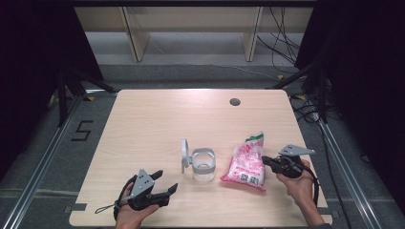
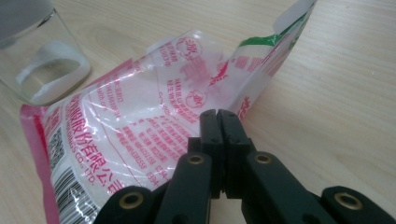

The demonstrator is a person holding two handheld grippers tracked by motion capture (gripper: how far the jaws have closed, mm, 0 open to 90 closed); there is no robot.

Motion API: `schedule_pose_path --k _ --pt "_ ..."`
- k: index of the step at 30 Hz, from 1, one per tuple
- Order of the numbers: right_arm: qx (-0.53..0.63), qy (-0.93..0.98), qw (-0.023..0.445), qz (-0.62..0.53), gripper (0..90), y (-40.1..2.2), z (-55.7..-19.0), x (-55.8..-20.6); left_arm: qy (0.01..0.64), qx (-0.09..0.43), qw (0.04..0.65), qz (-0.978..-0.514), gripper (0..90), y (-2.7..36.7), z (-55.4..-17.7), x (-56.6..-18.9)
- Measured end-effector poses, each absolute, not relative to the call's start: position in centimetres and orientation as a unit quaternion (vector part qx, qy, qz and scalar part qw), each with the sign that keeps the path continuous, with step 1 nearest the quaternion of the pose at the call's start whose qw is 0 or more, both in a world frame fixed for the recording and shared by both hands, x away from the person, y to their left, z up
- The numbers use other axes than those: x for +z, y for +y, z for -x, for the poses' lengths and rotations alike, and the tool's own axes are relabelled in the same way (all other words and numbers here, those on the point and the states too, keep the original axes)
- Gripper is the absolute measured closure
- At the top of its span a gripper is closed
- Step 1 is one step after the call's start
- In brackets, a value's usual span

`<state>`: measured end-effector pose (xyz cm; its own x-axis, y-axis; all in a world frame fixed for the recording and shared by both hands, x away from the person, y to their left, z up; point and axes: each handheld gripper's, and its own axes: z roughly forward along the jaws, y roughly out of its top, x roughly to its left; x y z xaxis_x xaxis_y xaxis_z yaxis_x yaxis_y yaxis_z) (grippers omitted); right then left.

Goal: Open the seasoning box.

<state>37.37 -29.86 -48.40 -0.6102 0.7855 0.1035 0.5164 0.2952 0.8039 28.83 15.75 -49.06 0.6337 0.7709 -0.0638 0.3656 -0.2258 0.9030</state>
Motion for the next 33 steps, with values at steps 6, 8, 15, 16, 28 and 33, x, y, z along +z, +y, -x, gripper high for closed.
schedule_pose_path --k 6,8,15,16,28,33 --pt "0.444 0.771 0.140 -0.434 90.0 -30.8 -34.9 -48.5 0.375 0.202 0.501 -0.753 28.7 15.8 -28.9 -49.1" --pt "0.450 0.767 0.129 -0.439 90.0 -30.9 -34.0 -48.7 0.377 0.201 0.506 -0.749 28.7 15.7 -28.9 -49.1" --pt "0.467 0.754 0.117 -0.448 86.4 -31.4 -31.4 -48.8 0.364 0.210 0.495 -0.761 28.6 15.9 -28.9 -48.9" --pt "0.468 0.742 0.100 -0.471 83.1 -31.3 -31.0 -48.7 0.371 0.204 0.499 -0.756 28.7 15.8 -28.8 -48.9" --pt "0.454 0.703 0.066 -0.544 42.6 -31.9 -31.6 -49.7 0.379 0.202 0.497 -0.754 28.6 15.8 -28.9 -49.0" --pt "0.478 0.684 0.055 -0.548 38.4 -32.1 -32.9 -50.3 0.374 0.200 0.499 -0.756 28.6 15.6 -28.9 -49.1"
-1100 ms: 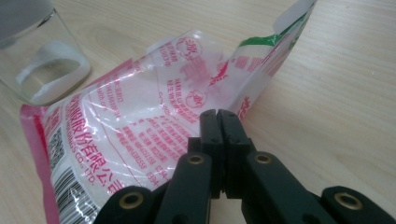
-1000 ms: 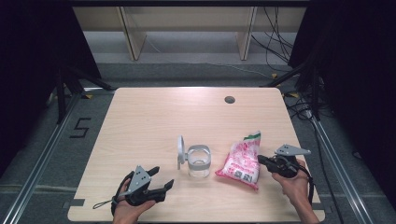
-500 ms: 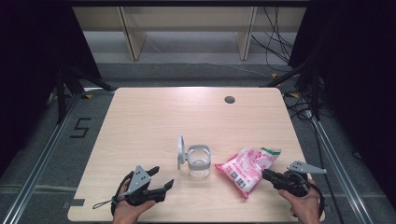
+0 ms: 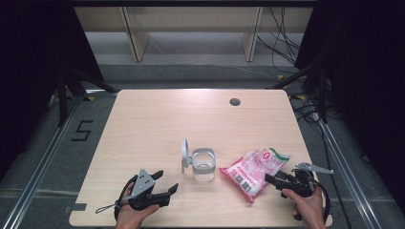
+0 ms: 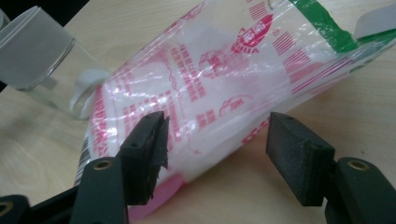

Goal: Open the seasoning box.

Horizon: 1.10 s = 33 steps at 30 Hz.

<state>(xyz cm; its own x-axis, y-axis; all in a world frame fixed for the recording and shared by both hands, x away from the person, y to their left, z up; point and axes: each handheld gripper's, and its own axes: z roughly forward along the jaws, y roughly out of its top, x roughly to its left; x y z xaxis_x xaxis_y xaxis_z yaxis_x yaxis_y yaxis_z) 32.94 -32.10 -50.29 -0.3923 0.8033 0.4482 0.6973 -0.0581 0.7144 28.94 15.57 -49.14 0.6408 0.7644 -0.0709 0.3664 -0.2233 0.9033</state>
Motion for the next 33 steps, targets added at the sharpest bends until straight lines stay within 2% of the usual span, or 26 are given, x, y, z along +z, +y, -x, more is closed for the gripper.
schedule_pose_path --k 1,2,5,8,9,10,14,15,16,17,18,20,21,22,26,30,32,33 --pt "0.464 0.692 0.071 -0.549 37.9 -32.2 -33.4 -50.4 0.374 0.199 0.498 -0.757 28.6 15.5 -28.9 -49.1" --pt "0.467 0.682 0.062 -0.560 37.7 -31.8 -33.6 -50.4 0.374 0.200 0.497 -0.757 28.6 15.5 -28.9 -49.1" --pt "0.458 0.689 0.080 -0.556 37.1 -31.6 -34.4 -50.8 0.371 0.199 0.502 -0.756 28.6 15.5 -28.9 -49.1" --pt "0.448 0.682 0.071 -0.573 36.9 -31.0 -34.8 -50.9 0.376 0.200 0.498 -0.755 28.6 15.6 -28.9 -49.2" --pt "0.441 0.694 0.089 -0.563 37.5 -31.2 -35.0 -50.9 0.376 0.202 0.497 -0.756 28.6 15.7 -28.9 -49.2" --pt "0.445 0.682 0.075 -0.576 38.2 -30.8 -35.0 -50.9 0.378 0.199 0.501 -0.753 28.6 15.6 -29.0 -49.2" --pt "0.439 0.698 0.090 -0.558 42.2 -30.6 -35.7 -51.2 0.373 0.202 0.495 -0.759 28.6 15.6 -28.9 -49.1" --pt "0.441 0.690 0.078 -0.569 43.2 -30.3 -35.6 -51.2 0.375 0.199 0.497 -0.757 28.5 15.6 -28.9 -49.2" --pt "0.437 0.699 0.092 -0.559 44.7 -30.6 -35.9 -51.3 0.375 0.198 0.499 -0.755 28.5 15.5 -29.0 -49.3" --pt "0.436 0.689 0.074 -0.574 45.9 -30.3 -35.7 -51.1 0.375 0.199 0.496 -0.757 28.6 15.6 -29.0 -49.3" --pt "0.441 0.696 0.094 -0.559 47.7 -30.5 -36.1 -51.4 0.375 0.200 0.494 -0.759 28.6 15.6 -28.9 -49.3" --pt "0.451 0.684 0.077 -0.568 54.4 -30.1 -36.0 -51.3 0.367 0.203 0.493 -0.762 28.6 15.7 -29.0 -49.2" --pt "0.459 0.694 0.087 -0.548 63.2 -30.3 -36.3 -51.5 0.363 0.204 0.493 -0.764 28.5 15.7 -29.1 -49.2" --pt "0.460 0.696 0.087 -0.545 64.6 -30.3 -36.4 -51.5 0.367 0.204 0.495 -0.761 28.6 15.7 -29.1 -49.2" --pt "0.462 0.699 0.096 -0.537 79.6 -30.3 -36.6 -51.6 0.381 0.198 0.497 -0.754 28.5 15.7 -29.1 -49.3" --pt "0.469 0.695 0.096 -0.537 85.8 -30.0 -36.4 -51.5 0.379 0.199 0.497 -0.755 28.5 15.7 -29.1 -49.4" --pt "0.472 0.703 0.111 -0.521 87.8 -30.1 -36.6 -51.5 0.368 0.203 0.492 -0.763 28.5 15.8 -29.2 -49.3" --pt "0.471 0.698 0.101 -0.530 88.7 -29.9 -36.3 -51.2 0.368 0.201 0.495 -0.761 28.6 15.8 -29.2 -49.3"
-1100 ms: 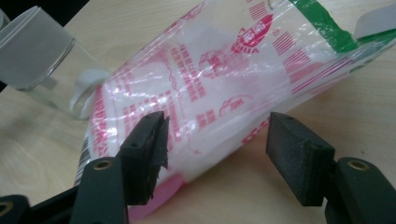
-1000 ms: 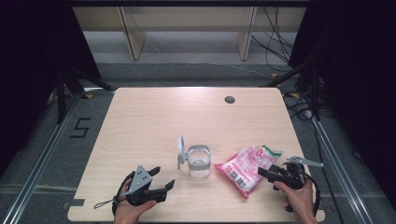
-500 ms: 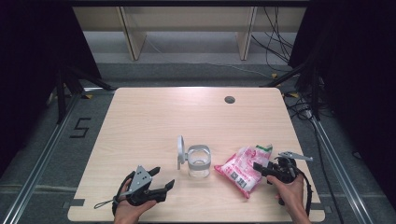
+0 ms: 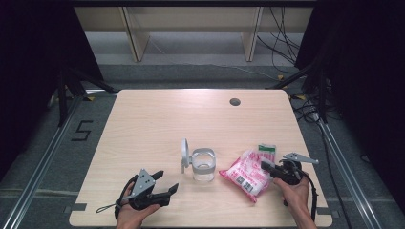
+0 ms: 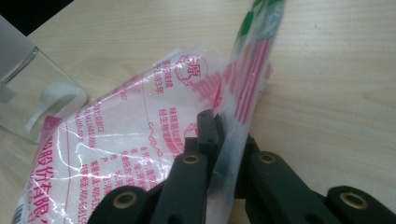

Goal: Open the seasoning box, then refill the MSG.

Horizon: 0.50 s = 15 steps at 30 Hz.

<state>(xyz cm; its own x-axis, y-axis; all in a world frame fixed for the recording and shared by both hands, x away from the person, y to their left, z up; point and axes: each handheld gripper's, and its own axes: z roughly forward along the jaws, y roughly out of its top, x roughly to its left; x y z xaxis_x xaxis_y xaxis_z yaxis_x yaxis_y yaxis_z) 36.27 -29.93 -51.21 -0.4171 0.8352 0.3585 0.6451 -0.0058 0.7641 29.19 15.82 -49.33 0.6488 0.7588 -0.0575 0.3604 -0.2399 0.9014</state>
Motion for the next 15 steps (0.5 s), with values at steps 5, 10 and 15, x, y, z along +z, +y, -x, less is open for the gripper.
schedule_pose_path --k 5,10,15 --pt "0.480 0.712 0.129 -0.496 90.0 -29.7 -36.0 -50.3 0.383 0.198 0.498 -0.752 28.6 15.9 -29.0 -49.3" --pt "0.506 0.714 0.143 -0.463 90.0 -29.3 -35.7 -49.2 0.383 0.198 0.494 -0.755 28.6 16.0 -28.9 -49.5" --pt "0.536 0.705 0.144 -0.441 90.0 -28.8 -34.8 -47.5 0.384 0.197 0.495 -0.754 28.6 16.0 -28.9 -49.5"
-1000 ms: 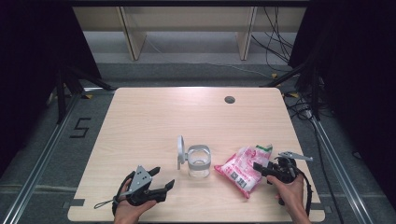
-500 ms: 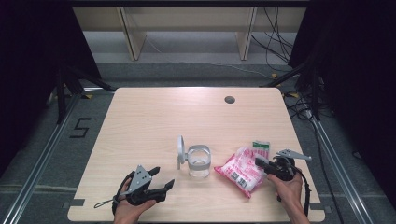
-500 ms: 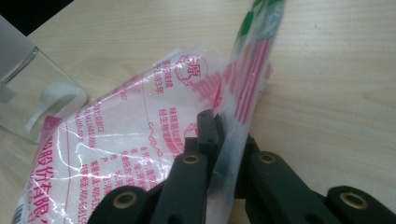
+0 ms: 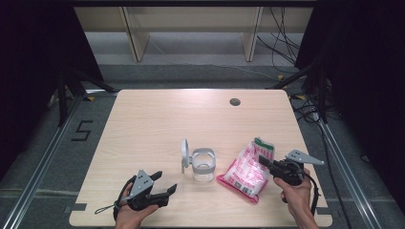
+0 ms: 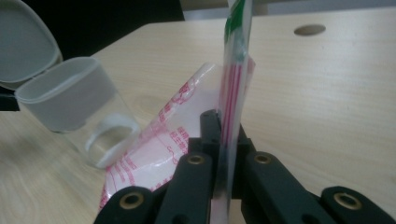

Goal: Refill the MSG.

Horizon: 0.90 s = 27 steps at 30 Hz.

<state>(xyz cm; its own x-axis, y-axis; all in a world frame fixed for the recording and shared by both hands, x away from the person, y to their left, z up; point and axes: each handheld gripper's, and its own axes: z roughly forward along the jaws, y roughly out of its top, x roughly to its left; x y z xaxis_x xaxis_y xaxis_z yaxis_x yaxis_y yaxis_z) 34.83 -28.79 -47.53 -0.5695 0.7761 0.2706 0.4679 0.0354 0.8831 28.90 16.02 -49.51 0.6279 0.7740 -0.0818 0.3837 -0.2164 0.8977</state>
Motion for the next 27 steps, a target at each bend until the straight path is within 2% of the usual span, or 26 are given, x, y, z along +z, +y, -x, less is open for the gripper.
schedule_pose_path --k 10,11,22,23,24,27 --pt "0.573 0.697 0.143 -0.407 90.0 -28.0 -33.6 -45.6 0.377 0.192 0.495 -0.759 28.6 15.3 -29.0 -49.5" --pt "0.576 0.694 0.128 -0.414 90.0 -27.8 -33.4 -45.4 0.374 0.190 0.499 -0.758 28.6 15.2 -29.0 -49.4" --pt "0.592 0.689 0.113 -0.402 90.0 -26.3 -32.9 -43.5 0.369 0.197 0.505 -0.755 28.7 14.8 -28.5 -48.6" --pt "0.596 0.688 0.108 -0.400 90.0 -26.1 -32.9 -43.3 0.372 0.202 0.502 -0.754 29.0 14.6 -28.3 -48.5" --pt "0.592 0.696 0.125 -0.386 90.0 -26.1 -33.1 -43.2 0.370 0.207 0.505 -0.752 29.5 14.4 -28.3 -48.5" --pt "0.594 0.695 0.115 -0.389 90.0 -25.7 -33.2 -42.7 0.368 0.217 0.501 -0.753 30.0 13.7 -27.8 -48.5"
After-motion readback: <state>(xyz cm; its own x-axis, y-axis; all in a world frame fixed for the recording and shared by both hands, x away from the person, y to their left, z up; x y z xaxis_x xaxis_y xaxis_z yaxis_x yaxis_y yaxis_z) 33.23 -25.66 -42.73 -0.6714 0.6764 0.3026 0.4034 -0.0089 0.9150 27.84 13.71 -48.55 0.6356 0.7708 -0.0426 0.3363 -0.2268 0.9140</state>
